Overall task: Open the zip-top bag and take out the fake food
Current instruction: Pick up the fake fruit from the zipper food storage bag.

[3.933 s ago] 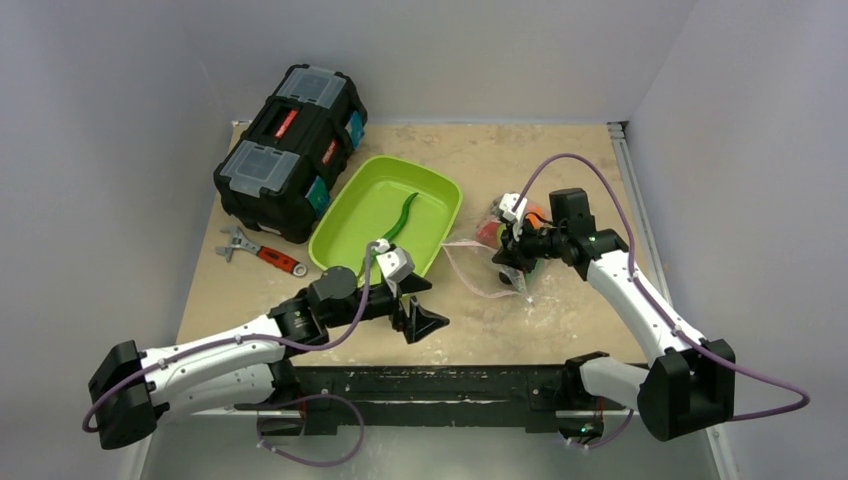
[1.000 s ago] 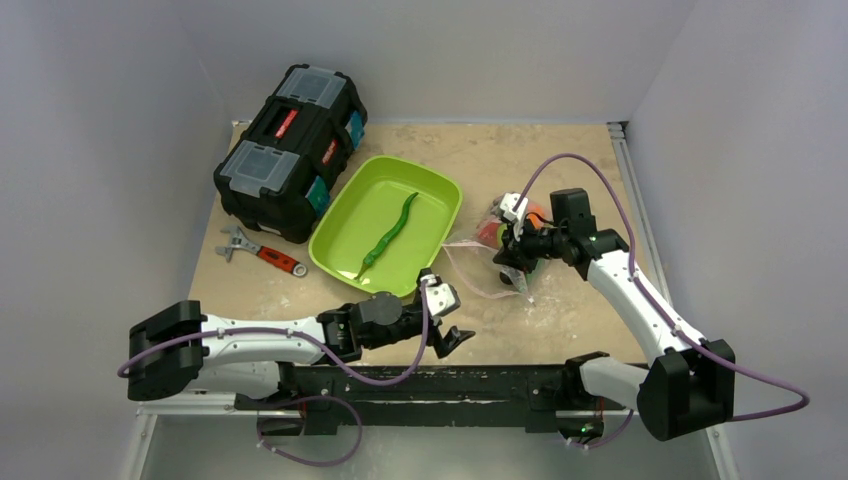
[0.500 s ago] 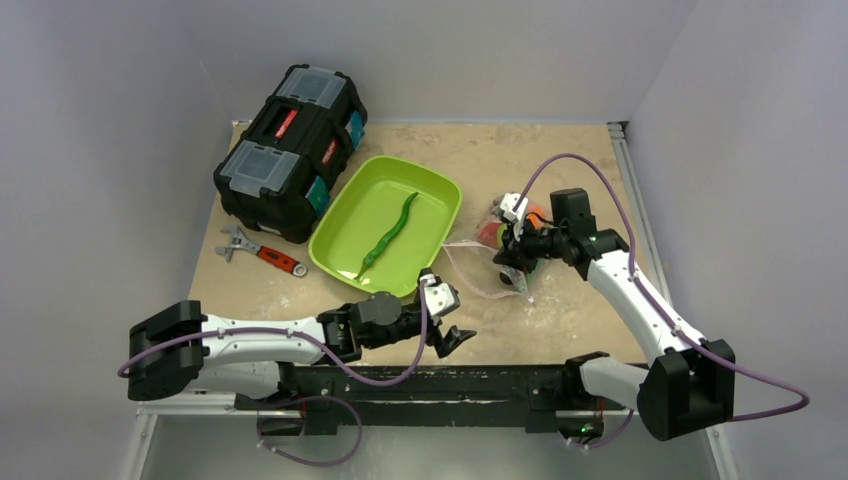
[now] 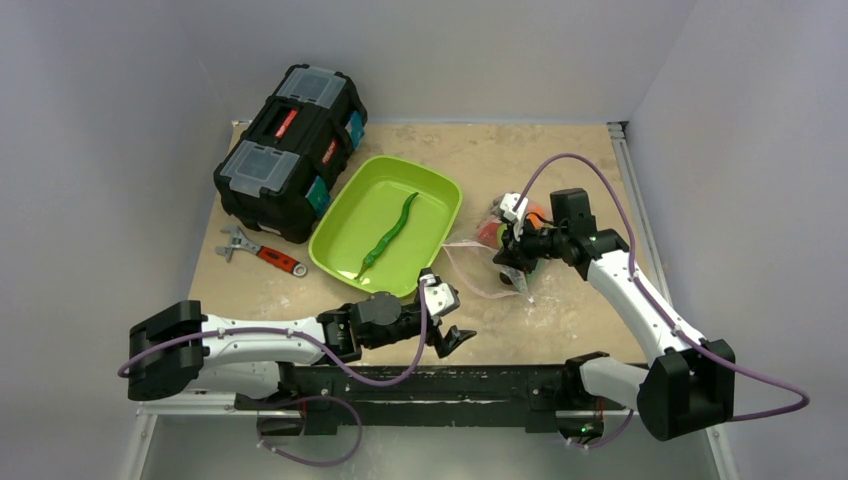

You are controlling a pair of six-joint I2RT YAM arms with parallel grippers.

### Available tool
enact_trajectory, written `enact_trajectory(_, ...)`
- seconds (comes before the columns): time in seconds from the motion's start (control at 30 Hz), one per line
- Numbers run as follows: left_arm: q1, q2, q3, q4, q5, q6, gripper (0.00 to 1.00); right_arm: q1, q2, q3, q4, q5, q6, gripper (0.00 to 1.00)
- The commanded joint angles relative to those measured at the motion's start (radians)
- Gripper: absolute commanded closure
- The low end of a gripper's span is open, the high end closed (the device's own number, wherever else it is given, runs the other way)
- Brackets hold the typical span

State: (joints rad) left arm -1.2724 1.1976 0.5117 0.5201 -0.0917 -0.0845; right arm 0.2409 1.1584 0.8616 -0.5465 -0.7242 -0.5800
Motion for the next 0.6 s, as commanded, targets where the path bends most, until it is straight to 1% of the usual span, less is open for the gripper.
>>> enact_trajectory(0.0,-0.008,-0.002,-0.006,0.068,0.015,0.008,0.11,-0.007,0.006,0.030,0.002,-0.015,-0.012,1.00)
enact_trajectory(0.57,-0.008,-0.010,-0.010,0.072,0.020,0.009,0.11,-0.007,0.007,0.030,0.000,-0.015,-0.012,1.00)
